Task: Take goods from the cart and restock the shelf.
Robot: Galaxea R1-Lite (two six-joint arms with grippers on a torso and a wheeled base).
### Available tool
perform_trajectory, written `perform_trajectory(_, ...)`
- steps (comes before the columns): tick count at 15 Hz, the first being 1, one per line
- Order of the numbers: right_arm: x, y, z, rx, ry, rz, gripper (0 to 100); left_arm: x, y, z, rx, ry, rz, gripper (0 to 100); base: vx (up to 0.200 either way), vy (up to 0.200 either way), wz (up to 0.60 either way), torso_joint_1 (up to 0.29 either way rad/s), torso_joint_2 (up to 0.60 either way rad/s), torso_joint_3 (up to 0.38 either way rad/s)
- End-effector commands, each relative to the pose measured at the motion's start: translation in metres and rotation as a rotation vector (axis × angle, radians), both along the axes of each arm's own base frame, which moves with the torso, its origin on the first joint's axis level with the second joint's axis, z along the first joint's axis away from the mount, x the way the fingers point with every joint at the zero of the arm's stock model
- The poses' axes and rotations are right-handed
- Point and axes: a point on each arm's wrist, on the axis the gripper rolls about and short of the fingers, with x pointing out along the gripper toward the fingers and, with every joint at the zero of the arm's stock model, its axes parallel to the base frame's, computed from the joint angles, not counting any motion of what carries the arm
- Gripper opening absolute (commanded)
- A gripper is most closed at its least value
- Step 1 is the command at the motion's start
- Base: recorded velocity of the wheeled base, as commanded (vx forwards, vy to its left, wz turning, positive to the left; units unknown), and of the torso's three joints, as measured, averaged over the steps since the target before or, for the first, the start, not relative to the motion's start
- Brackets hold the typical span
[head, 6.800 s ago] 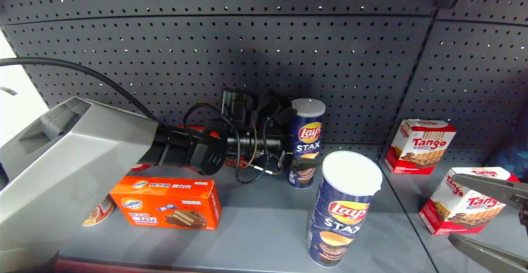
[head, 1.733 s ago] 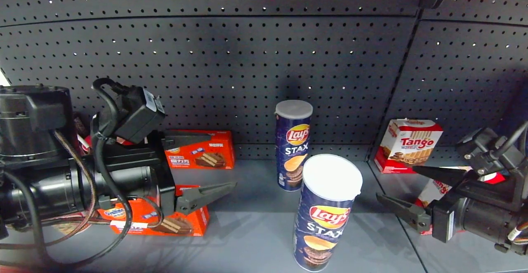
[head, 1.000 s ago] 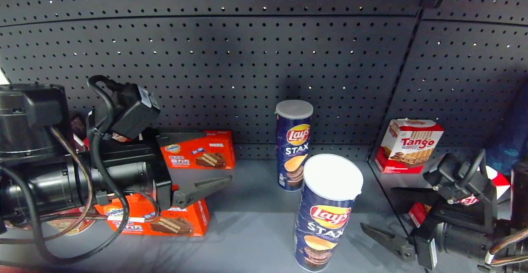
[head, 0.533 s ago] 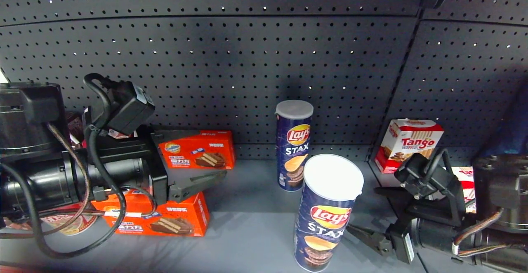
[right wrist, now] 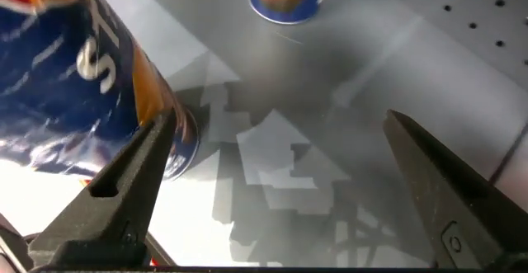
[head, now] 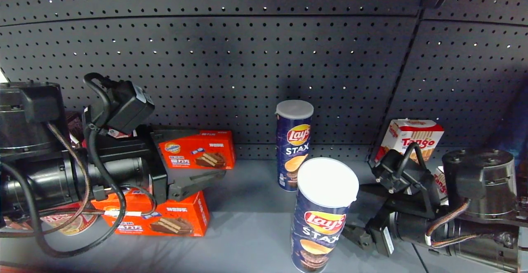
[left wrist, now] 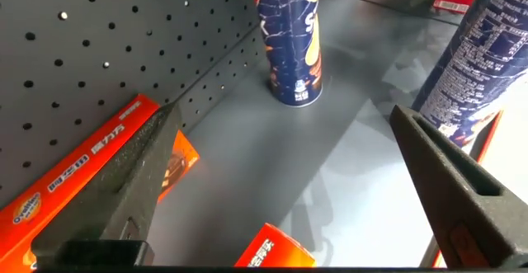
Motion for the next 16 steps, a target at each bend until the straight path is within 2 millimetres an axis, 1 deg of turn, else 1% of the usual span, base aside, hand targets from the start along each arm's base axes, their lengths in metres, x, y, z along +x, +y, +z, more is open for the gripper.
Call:
perform_trajectory(1,0.000,0.000,-0.003,-0.007,0.011,0.002,100,0.000,0.000,-0.002,0.002,0.005,-0.001,100,0.000,0.000,0.00,0.000,0.00,0.000)
perform_trajectory(4,-0.007,-0.010,-0.003,-0.004,0.007,-0.014,100,-0.001,0.000,-0.002,0.002,0.007,-0.001,100,0.000,0.000,0.00,0.000,0.00,0.000)
perform_trajectory(5,-0.013,-0.014,-0.003,-0.001,0.004,-0.014,100,-0.001,0.000,-0.002,0.002,0.008,-0.001,100,0.000,0.000,0.00,0.000,0.00,0.000)
perform_trajectory(7,-0.017,-0.017,0.001,0.009,-0.010,-0.012,100,-0.001,0.000,-0.003,0.003,0.011,-0.001,100,0.000,0.000,0.00,0.000,0.00,0.000)
perform_trajectory(10,-0.022,-0.020,0.013,0.044,-0.055,-0.006,100,-0.002,0.001,-0.006,0.006,0.020,-0.001,100,0.000,0.000,0.00,0.000,0.00,0.000)
perform_trajectory(12,-0.030,-0.023,0.016,0.053,-0.067,0.008,100,-0.003,0.001,-0.008,0.009,0.025,-0.001,100,0.000,0.000,0.00,0.000,0.00,0.000)
perform_trajectory(14,-0.040,-0.024,0.013,0.048,-0.070,0.046,100,-0.003,0.000,-0.008,0.009,0.026,-0.002,100,0.000,0.000,0.00,0.000,0.00,0.000)
perform_trajectory(16,-0.042,-0.021,0.011,0.041,-0.061,0.063,100,-0.002,0.000,-0.008,0.009,0.026,-0.002,100,0.000,0.000,0.00,0.000,0.00,0.000)
